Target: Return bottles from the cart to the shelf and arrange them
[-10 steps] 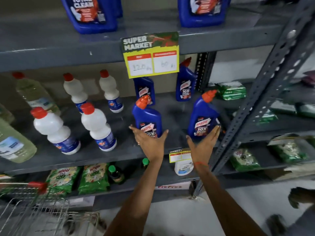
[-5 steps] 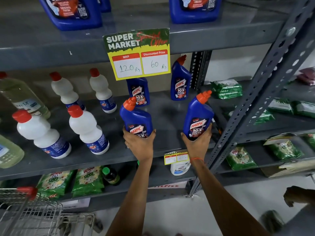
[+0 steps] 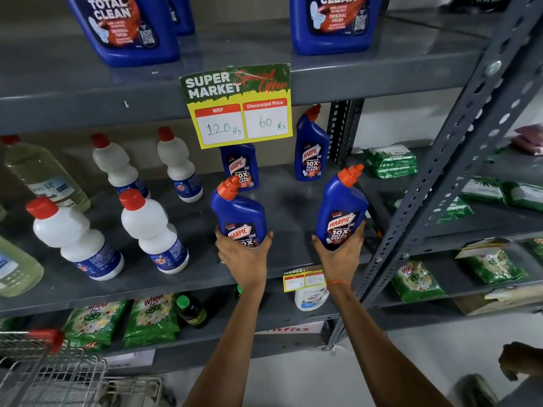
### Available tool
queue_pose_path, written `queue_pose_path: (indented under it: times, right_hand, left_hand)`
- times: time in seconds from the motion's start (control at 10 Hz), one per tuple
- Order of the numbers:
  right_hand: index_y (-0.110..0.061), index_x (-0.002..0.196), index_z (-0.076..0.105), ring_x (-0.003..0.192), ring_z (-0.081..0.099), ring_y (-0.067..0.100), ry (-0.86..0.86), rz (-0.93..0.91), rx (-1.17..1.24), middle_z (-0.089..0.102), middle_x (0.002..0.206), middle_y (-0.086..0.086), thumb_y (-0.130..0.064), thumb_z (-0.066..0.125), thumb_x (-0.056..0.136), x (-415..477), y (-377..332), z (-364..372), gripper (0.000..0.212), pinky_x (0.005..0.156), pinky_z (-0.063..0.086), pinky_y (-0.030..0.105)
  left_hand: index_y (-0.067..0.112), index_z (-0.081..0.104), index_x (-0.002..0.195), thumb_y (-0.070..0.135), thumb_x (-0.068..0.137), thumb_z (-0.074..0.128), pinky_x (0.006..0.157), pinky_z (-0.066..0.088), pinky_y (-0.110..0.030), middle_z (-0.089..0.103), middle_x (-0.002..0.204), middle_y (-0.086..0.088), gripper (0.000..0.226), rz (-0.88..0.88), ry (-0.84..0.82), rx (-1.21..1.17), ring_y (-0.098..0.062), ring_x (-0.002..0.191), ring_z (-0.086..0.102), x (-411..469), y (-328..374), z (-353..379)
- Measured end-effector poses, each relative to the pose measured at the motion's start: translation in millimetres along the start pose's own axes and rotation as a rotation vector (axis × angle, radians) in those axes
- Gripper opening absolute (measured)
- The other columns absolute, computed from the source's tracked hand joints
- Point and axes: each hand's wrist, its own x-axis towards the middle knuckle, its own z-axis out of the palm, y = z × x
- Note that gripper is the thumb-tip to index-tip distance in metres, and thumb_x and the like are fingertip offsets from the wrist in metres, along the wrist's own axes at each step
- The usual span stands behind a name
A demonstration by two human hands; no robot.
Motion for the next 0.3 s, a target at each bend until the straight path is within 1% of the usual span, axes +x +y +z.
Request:
queue_pose_path:
  times: [0.1, 0.2, 0.3]
  right_hand:
    - [-0.008, 0.148, 0.012, 0.131, 0.043, 0.032, -0.006, 0.019, -0.004, 0.038, 0.145, 0.017, -0.026, 0.084, 0.063, -1.1, -3.9, -1.5, 0.113, 0.106, 0.043, 0.048]
    - [-0.007, 0.149, 0.008, 0.135, 0.038, 0.032, -0.041, 0.053, 0.010, 0.034, 0.148, 0.017, -0.028, 0.084, 0.063, 0.7, -3.8, -2.7, 0.117, 0.110, 0.039, 0.047]
    - [-0.003, 0.148, 0.002, 0.143, 0.022, 0.034, -0.019, 0.039, -0.020, 0.021, 0.155, 0.019, -0.034, 0.084, 0.062, -9.1, -8.1, -2.1, 0.123, 0.117, 0.027, 0.046]
  left_hand:
    - [0.001, 0.017, 0.145, 0.034, 0.055, 0.089, 0.109, 0.033, -0.048, 0.041, 0.137, -0.020, 0.120, -0.003, -0.004, 0.015, -0.036, 0.126, 0.041, -2.9, 4.7, -0.9]
    - [0.003, 0.004, 0.148, 0.039, 0.056, 0.088, 0.111, 0.030, -0.049, 0.035, 0.142, -0.020, 0.129, -0.007, -0.029, 0.022, -0.037, 0.130, 0.037, -6.0, 6.0, -3.5]
    - [0.002, -0.004, 0.148, 0.050, 0.057, 0.084, 0.115, 0.025, -0.048, 0.025, 0.151, -0.022, 0.135, 0.014, -0.026, 0.058, -0.038, 0.138, 0.027, -12.8, 7.3, -6.9]
